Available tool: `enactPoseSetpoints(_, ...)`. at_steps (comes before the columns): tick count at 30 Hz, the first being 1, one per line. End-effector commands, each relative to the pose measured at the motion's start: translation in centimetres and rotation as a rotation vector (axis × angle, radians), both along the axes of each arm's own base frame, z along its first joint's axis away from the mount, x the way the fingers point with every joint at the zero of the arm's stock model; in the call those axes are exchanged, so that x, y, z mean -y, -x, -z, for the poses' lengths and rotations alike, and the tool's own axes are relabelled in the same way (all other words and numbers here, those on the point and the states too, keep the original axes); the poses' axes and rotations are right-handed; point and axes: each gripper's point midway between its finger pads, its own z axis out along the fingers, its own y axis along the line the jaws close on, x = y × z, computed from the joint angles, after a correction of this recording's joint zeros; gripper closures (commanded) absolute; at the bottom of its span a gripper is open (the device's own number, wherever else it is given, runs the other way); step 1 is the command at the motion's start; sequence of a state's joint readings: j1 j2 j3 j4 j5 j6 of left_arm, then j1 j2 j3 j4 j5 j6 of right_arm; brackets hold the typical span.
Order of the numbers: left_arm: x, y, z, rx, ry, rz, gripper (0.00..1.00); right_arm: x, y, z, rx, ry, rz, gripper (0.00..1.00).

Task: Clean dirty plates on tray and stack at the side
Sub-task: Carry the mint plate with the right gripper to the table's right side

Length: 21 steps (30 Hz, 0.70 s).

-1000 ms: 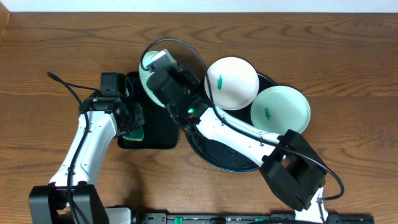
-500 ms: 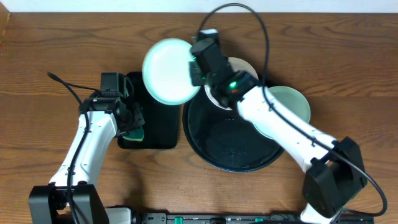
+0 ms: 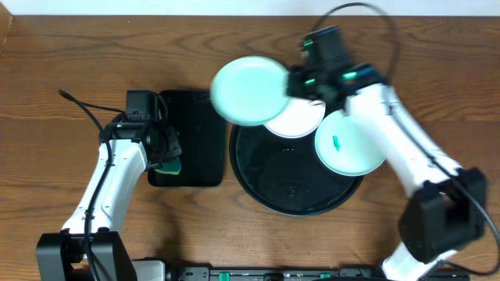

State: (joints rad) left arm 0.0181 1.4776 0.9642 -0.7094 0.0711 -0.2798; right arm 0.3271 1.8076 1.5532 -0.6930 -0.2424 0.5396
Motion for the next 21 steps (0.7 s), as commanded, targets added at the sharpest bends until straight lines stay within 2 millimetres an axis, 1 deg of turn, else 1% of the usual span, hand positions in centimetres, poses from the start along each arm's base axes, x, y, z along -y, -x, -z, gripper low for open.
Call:
enactPoseSetpoints(1,-0.4,-0.3,-0.1,0.006,-0.018,0.002,0.93,6.3,-0.3,-2.6,0.000,-0.054,0.092,0.99)
enactPoseSetpoints(4,-0.4,-0.3,-0.1,0.009,-0.018,0.002,0.93,14.4,0.4,-1.2,-0.085,-0.013,0.217,0.99)
enactPoseSetpoints(8,-0.4,-0.3,0.0,0.007,-0.017,0.002,0.93,21.4,2.0,-0.3,-0.155,0.005,0.342,0.99)
enactPoseSetpoints(9,-0.4,-0.3,-0.1,0.007,-0.017,0.002,0.93,24.1,3.0,0.0,-0.179,0.012,0.385,0.99)
enactPoseSetpoints(10,-0.4,-0.3,0.0,0.007,-0.017,0.002,0.93,24.7,3.2,0.1,-0.185,0.012,0.397,0.99)
enactPoseSetpoints(12,-0.4,-0.3,0.0,0.007,-0.017,0.002,0.93,27.3,4.5,0.4,-0.213,0.018,0.437,0.99)
enactPoseSetpoints(13,-0.4,-0.3,0.0,0.007,-0.017,0.002,0.93,27.9,4.8,0.5,-0.218,0.020,0.444,0.99)
enactPoseSetpoints(14,-0.4,-0.3,0.0,0.007,-0.017,0.002,0.93,29.1,5.6,0.6,-0.232,0.024,0.460,0.99)
enactPoseSetpoints(21,-0.4,-0.3,0.0,0.007,-0.017,0.002,0.93,33.9,7.7,0.9,-0.258,0.032,0.586,0.99)
